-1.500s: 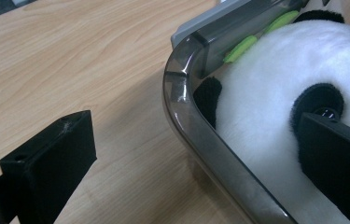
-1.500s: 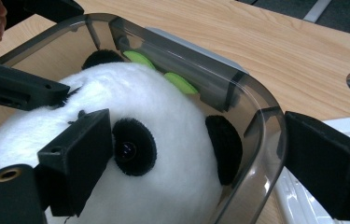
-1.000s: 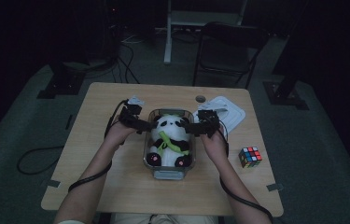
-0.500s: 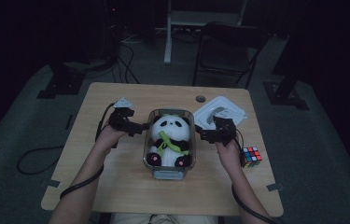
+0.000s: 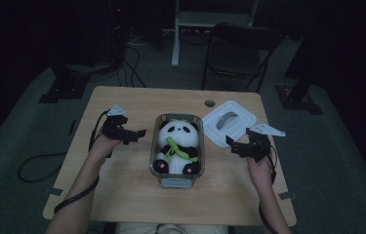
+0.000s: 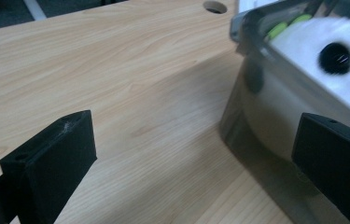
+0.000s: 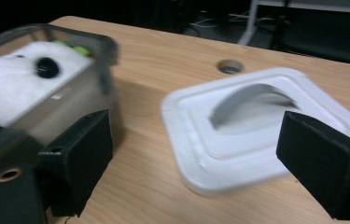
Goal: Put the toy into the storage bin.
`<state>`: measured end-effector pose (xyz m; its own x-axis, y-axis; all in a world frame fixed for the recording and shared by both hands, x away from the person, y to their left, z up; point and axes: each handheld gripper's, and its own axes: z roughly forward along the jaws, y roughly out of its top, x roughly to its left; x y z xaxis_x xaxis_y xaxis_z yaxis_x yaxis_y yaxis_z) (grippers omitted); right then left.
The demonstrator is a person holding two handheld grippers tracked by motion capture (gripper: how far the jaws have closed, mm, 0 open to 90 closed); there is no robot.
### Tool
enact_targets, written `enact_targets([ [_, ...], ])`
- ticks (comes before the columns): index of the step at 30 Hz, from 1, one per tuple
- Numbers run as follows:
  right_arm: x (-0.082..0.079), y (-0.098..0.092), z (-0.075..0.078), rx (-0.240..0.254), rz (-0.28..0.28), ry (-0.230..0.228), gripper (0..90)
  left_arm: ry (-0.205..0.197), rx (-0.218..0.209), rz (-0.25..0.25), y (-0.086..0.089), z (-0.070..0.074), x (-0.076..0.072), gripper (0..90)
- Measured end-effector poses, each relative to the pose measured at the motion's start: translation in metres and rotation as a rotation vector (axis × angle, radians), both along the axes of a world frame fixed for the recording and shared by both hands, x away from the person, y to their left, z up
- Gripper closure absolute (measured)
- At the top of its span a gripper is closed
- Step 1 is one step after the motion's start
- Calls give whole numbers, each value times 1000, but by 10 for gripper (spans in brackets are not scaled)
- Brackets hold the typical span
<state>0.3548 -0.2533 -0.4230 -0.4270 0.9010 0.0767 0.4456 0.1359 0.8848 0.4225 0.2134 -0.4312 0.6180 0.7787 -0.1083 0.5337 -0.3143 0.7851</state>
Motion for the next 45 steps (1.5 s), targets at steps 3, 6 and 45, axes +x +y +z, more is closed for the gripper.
enact_targets([
  [3, -5, -12, -2, 7, -29, -1, 104, 4, 1, 12, 4, -5, -1, 5],
  [6, -9, -23, -5, 1, -47, 2, 104, 8, 3, 20, 9, -10, -2, 5],
  [45, -50, -75, -84, -74, -254, 202, 178, 61, 38, 189, 57, -77, -39, 5],
])
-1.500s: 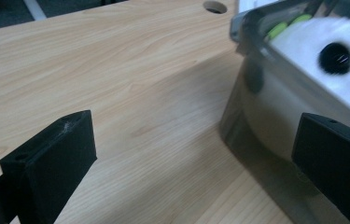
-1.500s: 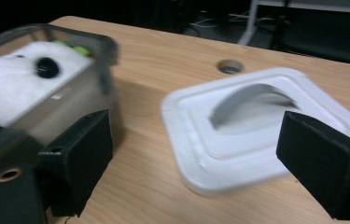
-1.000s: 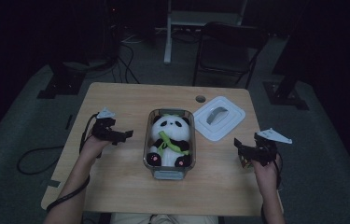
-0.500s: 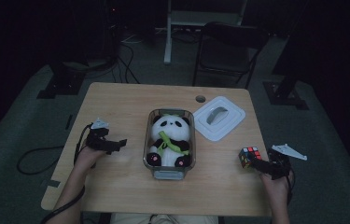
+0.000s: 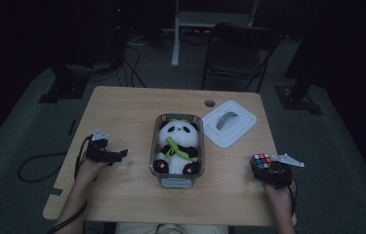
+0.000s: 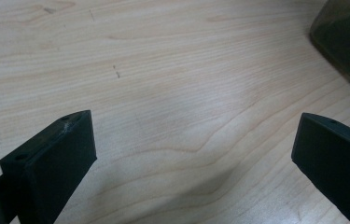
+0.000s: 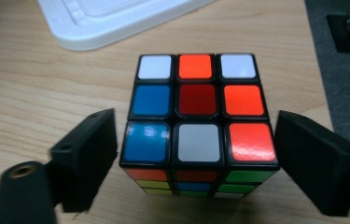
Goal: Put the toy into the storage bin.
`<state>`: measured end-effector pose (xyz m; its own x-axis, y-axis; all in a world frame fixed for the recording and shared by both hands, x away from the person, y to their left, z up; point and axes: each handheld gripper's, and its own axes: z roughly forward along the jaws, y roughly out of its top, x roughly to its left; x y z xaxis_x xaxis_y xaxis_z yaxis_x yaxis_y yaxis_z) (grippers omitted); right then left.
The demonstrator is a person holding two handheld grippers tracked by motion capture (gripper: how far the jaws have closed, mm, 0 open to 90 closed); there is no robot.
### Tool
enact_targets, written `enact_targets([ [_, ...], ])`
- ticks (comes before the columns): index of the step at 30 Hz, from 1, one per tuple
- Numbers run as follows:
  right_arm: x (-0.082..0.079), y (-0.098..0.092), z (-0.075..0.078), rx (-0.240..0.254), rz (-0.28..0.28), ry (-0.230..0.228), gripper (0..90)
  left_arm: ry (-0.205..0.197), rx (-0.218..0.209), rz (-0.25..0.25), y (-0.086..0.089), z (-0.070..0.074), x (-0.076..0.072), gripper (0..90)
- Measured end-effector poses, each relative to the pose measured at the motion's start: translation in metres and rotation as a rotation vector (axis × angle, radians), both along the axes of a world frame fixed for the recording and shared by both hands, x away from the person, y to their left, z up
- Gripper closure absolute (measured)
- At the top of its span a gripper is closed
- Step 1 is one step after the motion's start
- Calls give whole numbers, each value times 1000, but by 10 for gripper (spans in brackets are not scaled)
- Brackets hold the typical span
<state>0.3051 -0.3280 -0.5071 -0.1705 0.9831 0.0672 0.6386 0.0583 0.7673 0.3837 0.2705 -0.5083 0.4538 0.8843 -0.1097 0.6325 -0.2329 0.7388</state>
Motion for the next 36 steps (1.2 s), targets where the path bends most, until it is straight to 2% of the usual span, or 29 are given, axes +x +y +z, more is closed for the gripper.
enact_targets([
  [3, 1, -1, -1, -3, -4, 9, 220, 3, 6, 0, 0, -2, -1, 5],
  [5, -1, -2, 1, -14, -4, -4, 330, 6, 14, 3, 1, -4, -1, 6],
  [9, -1, -3, 2, -36, -8, 4, 335, 5, 11, 7, 1, -5, -1, 5],
  [12, -1, -4, 6, -31, 0, 6, 336, 5, 14, -1, 0, -4, 0, 5],
  [17, -3, 3, 25, -6, 81, -23, 336, 5, 12, -25, -5, -2, 1, 5],
  [23, 1, 26, 65, 14, 239, -81, 336, -5, 17, -66, -17, 4, 3, 5],
  [30, 8, 66, 111, 45, 487, -161, 336, -20, 4, -102, -30, 11, 5, 5],
  [33, 12, 88, 126, 67, 606, -187, 336, -22, 4, -118, -35, 14, 5, 5],
  [36, 16, 113, 133, 72, 709, -195, 336, -30, 8, -128, -38, 16, 5, 5],
])
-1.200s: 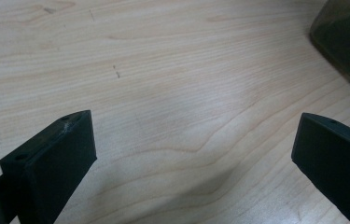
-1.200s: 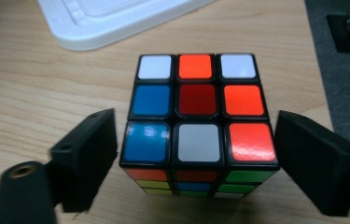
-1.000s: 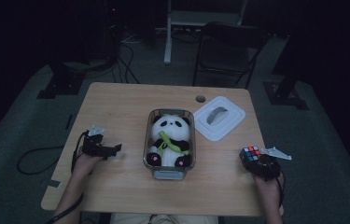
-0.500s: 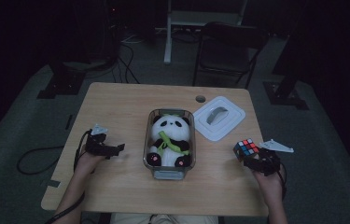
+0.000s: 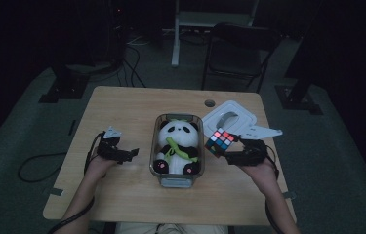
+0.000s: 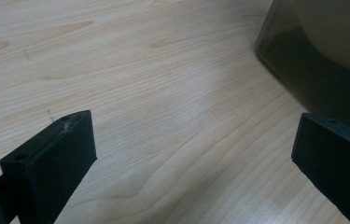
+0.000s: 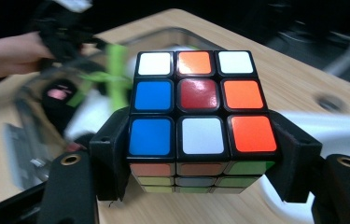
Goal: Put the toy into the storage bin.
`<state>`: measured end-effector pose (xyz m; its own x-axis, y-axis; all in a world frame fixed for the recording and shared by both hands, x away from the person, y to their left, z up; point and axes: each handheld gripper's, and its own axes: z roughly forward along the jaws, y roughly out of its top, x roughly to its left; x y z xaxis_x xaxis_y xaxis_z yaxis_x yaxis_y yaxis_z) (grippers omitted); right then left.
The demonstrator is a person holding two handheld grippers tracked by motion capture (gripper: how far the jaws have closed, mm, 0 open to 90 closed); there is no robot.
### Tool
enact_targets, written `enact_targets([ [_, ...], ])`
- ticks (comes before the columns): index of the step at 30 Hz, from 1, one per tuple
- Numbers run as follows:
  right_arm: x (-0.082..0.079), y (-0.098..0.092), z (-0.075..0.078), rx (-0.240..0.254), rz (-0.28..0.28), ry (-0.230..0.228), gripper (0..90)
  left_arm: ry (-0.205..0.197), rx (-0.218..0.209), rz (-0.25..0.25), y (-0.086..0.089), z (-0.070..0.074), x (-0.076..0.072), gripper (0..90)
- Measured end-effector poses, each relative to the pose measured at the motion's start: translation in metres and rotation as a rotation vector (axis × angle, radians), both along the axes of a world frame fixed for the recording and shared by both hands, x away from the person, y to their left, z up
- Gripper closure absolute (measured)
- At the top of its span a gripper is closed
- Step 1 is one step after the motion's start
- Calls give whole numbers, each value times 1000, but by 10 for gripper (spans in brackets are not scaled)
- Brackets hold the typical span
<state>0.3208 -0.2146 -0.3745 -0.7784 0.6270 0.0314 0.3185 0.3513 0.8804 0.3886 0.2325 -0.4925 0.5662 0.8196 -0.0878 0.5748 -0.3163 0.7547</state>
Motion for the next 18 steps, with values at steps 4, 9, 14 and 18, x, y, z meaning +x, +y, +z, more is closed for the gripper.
enact_targets([
  [4, 5, 34, -1, -18, 134, 10, 336, 1, 3, -15, -3, 1, -2, 5],
  [9, 9, 67, -10, -30, 266, 39, 336, 17, 19, -16, -5, 3, -5, 5],
  [14, 9, 89, -21, -66, 366, 68, 336, 25, 39, -8, -4, 4, -6, 5],
  [18, 14, 97, -28, -87, 404, 94, 336, 12, 32, -12, -4, 8, -7, 5],
])
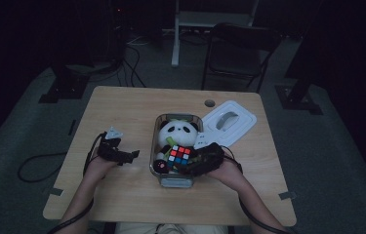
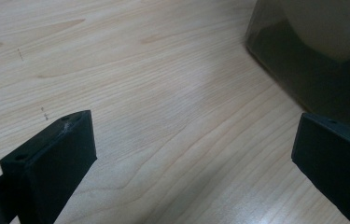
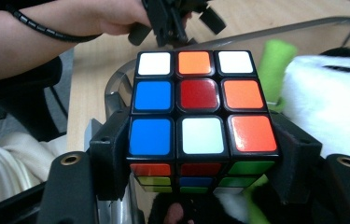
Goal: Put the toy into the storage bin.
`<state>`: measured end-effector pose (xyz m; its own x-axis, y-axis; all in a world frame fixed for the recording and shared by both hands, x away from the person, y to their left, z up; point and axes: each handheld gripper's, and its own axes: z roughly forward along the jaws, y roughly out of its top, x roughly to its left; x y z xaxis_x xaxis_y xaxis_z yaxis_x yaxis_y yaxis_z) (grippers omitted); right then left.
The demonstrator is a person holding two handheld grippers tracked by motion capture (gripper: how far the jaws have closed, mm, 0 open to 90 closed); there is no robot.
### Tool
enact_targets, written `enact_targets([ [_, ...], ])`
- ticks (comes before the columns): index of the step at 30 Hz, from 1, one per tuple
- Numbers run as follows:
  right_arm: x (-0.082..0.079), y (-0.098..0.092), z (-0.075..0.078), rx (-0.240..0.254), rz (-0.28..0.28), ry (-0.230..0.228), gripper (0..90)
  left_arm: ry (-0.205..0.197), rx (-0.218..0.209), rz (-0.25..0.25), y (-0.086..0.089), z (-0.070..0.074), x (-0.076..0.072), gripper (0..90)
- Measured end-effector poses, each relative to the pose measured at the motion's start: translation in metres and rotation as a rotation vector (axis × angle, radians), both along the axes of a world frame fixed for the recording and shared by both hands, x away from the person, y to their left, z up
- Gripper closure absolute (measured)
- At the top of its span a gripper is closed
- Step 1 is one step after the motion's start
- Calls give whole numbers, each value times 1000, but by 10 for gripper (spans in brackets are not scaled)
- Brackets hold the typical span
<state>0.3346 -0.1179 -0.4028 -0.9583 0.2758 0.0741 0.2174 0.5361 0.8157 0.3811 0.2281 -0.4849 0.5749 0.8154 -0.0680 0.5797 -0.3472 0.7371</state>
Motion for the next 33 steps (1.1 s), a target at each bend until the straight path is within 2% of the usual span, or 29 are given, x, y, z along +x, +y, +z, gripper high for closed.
enact_targets([
  [4, 4, 2, -4, -15, 32, 34, 335, -13, 6, -10, -3, 8, -4, 5],
  [7, 6, 3, -6, -11, 32, 51, 332, -38, 21, -20, -6, 21, -9, 5],
  [9, 6, 1, -6, 12, 20, 58, 292, -60, 12, -40, -9, 32, -13, 6],
  [10, 4, -1, -4, 14, 11, 56, 255, -63, 0, -52, -10, 39, -15, 6],
  [12, 3, -4, 0, 7, -5, 45, 249, -85, -18, -80, -14, 52, -21, 6],
  [14, 0, -7, 6, 12, -16, 21, 240, -125, -39, -115, -19, 64, -27, 6],
  [16, -1, -11, 12, 45, -30, 20, 240, -147, -63, -150, -25, 77, -33, 6],
  [17, -1, -13, 16, 67, -34, 24, 241, -151, -71, -168, -29, 83, -36, 6],
  [19, -1, -17, 22, 86, -64, 12, 307, -156, -84, -197, -36, 95, -42, 6],
  [21, -2, -20, 28, 92, -93, -10, 333, -149, -98, -252, -45, 104, -48, 6],
  [24, -4, -21, 35, 114, -122, -6, 365, -131, -128, -344, -60, 114, -56, 6],
  [26, -5, -21, 37, 114, -129, -8, 411, -129, -143, -368, -69, 118, -60, 79],
  [27, -5, -21, 37, 120, -137, -13, 423, -126, -147, -383, -73, 120, -61, 79],
  [28, -5, -21, 37, 124, -136, 7, 470, -129, -141, -402, -76, 122, -63, 85],
  [29, -3, -21, 37, 123, -108, 49, 499, -148, -148, -420, -79, 123, -65, 210],
  [30, -2, -21, 36, 138, -104, 60, 579, -143, -160, -435, -81, 124, -66, 323],
  [31, -3, -21, 36, 151, -114, 49, 644, -137, -161, -457, -84, 124, -66, 367],
  [32, -4, -21, 36, 149, -126, 43, 687, -145, -146, -473, -87, 124, -67, 475],
  [33, -4, -20, 35, 144, -140, 42, 749, -143, -135, -489, -90, 123, -68, 531],
])
